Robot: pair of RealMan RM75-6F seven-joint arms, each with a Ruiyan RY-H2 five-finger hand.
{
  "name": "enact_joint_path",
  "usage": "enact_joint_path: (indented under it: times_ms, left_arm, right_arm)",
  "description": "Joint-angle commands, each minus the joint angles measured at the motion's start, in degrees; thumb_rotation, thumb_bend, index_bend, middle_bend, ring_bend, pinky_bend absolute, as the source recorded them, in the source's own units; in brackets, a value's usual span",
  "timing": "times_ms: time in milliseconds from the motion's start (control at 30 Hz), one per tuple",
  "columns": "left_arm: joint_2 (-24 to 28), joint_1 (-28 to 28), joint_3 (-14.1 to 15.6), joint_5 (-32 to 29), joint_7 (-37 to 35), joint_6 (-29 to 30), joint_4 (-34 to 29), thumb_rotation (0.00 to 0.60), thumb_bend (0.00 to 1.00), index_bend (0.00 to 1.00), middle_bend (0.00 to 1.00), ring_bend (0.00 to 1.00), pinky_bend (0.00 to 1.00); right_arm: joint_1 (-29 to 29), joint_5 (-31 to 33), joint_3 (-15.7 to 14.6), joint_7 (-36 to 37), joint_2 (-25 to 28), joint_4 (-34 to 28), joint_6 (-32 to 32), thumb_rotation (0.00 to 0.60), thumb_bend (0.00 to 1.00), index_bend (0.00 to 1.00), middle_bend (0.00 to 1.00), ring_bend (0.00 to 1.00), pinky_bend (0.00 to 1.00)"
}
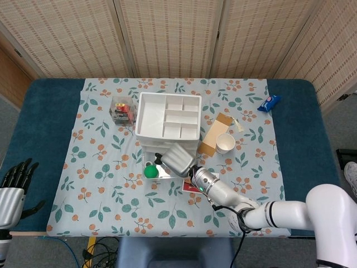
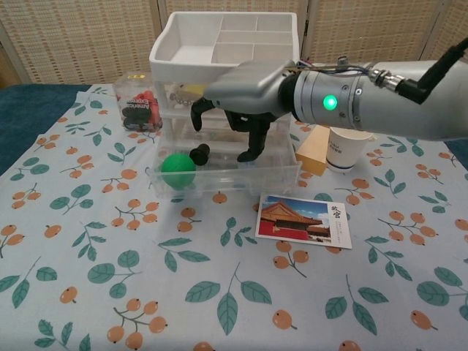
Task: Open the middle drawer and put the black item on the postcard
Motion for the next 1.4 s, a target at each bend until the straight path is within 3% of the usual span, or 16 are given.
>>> enact_joint_path:
  times_ms: [33, 767, 1400]
  left_arm:
    - [0.1, 0.1, 0.0, -0.1, -0.1, 0.1, 0.0, 0.600, 0.15, 0.05, 0.00, 0.00, 0.09]
    - [0.1, 0.6, -0.3, -0.7, -0.7, 0.3, 0.7, 0.600, 0.15, 0.05, 0.00, 0.00, 0.08]
    - [-0.1, 1.2, -0.4, -1.1, -1.7, 0.6, 1.6, 0.600, 0.15, 0.05, 0.00, 0.00, 0.08]
  right_arm:
    - [0.8, -0.5, -0.6, -1.4, -1.2, 1.7, 0.1, 0.600, 0.27, 0.25, 0.98, 1.00, 1.00]
    - [2.8, -4.4, -1.9, -4.8, -7.9, 10.5, 0.3, 0.600, 0.30, 0.26, 0.98, 1.00, 1.00]
    - [3.0, -4.8, -1.8, -4.8, -9.3, 13.6, -1.6, 0.600, 0.30, 0.33, 0.98, 1.00, 1.00]
